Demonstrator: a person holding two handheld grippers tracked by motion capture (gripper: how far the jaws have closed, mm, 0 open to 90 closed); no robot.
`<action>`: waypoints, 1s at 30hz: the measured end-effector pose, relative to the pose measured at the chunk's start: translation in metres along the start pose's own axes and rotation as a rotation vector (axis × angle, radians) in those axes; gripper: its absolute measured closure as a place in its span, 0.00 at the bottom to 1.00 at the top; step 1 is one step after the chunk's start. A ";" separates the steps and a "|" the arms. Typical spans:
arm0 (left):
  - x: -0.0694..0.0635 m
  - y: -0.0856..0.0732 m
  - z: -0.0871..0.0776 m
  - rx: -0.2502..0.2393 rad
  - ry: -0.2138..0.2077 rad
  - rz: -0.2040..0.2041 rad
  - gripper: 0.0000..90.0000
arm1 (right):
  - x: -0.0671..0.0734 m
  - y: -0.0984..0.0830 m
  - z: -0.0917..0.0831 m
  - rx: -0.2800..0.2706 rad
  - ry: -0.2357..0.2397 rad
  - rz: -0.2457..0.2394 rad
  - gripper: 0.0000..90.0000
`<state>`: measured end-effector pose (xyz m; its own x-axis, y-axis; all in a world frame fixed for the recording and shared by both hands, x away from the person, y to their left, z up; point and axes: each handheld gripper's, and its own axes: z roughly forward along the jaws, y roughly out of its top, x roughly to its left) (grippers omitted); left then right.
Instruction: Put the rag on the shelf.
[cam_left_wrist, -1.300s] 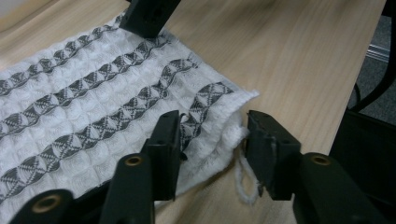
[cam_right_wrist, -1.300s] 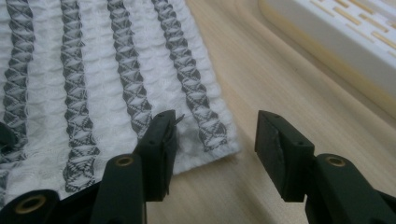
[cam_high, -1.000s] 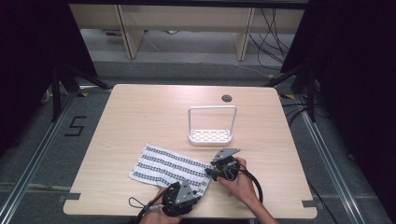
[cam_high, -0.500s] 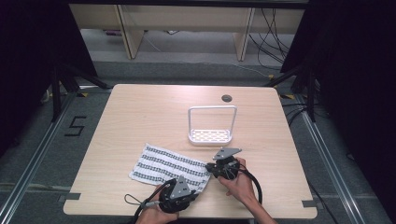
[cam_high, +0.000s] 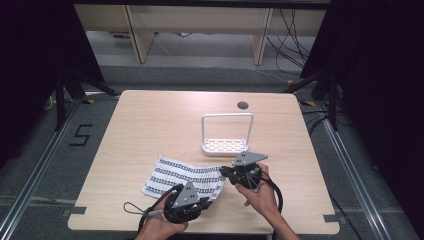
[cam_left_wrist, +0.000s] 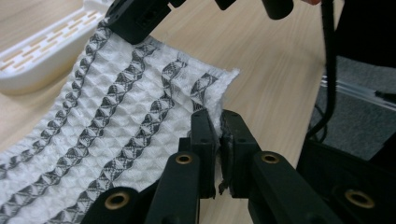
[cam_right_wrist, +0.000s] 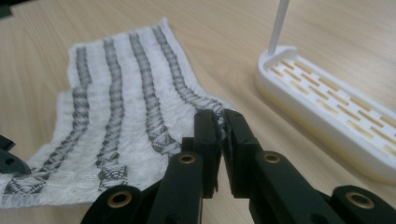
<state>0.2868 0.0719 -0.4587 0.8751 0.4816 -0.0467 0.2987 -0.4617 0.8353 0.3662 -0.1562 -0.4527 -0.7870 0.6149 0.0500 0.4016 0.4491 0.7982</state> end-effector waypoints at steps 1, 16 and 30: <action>0.001 0.004 -0.003 -0.010 -0.012 0.000 0.93 | -0.001 0.004 -0.003 -0.012 0.006 -0.015 0.95; 0.033 0.069 -0.039 -0.094 -0.053 -0.060 0.93 | -0.012 0.068 -0.063 -0.066 -0.060 -0.035 0.96; 0.061 0.131 -0.066 -0.174 -0.019 -0.055 0.93 | -0.028 0.116 -0.100 -0.127 -0.124 -0.065 0.96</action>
<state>0.3539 0.0897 -0.3165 0.8668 0.4878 -0.1035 0.2769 -0.2983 0.9134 0.3880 -0.1857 -0.3015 -0.7424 0.6660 -0.0724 0.2830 0.4096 0.8673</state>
